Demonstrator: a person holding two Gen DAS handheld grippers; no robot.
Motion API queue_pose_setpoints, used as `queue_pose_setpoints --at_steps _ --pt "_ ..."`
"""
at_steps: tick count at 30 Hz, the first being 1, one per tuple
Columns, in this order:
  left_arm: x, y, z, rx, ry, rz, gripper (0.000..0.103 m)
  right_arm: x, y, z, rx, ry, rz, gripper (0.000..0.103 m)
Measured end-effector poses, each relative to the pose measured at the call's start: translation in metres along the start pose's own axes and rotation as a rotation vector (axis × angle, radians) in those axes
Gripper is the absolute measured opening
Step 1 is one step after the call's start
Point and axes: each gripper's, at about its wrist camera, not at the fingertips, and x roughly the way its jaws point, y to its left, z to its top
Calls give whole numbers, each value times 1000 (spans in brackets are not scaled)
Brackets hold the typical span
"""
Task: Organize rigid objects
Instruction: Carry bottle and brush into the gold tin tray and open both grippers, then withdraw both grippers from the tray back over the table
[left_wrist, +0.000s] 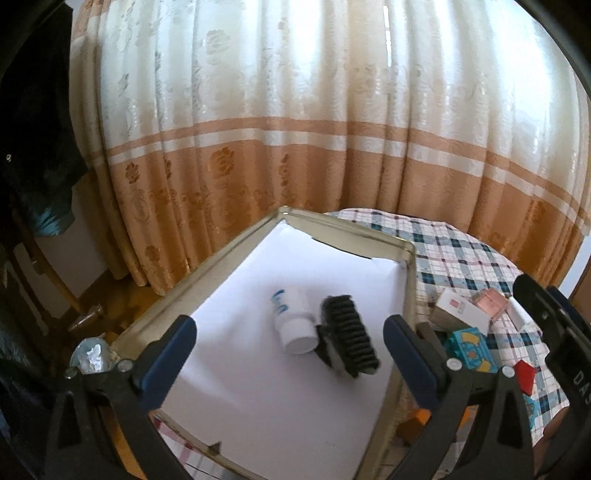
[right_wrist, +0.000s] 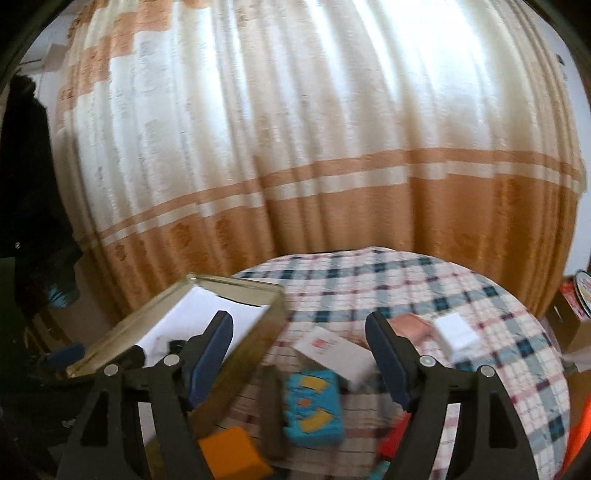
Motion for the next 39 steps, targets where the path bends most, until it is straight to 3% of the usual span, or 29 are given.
queue_pose_setpoints --at_steps 12,21,39 --pt "-15 -43 -12 44 -50 -30 103 -31 -46 -7 6 -71 -129 76" --pt "-18 -69 -28 111 -31 -71 103 -51 -73 -12 40 -89 -203 76" --pt "-28 -96 -43 188 -51 -122 103 -61 -83 -15 81 -78 -216 76"
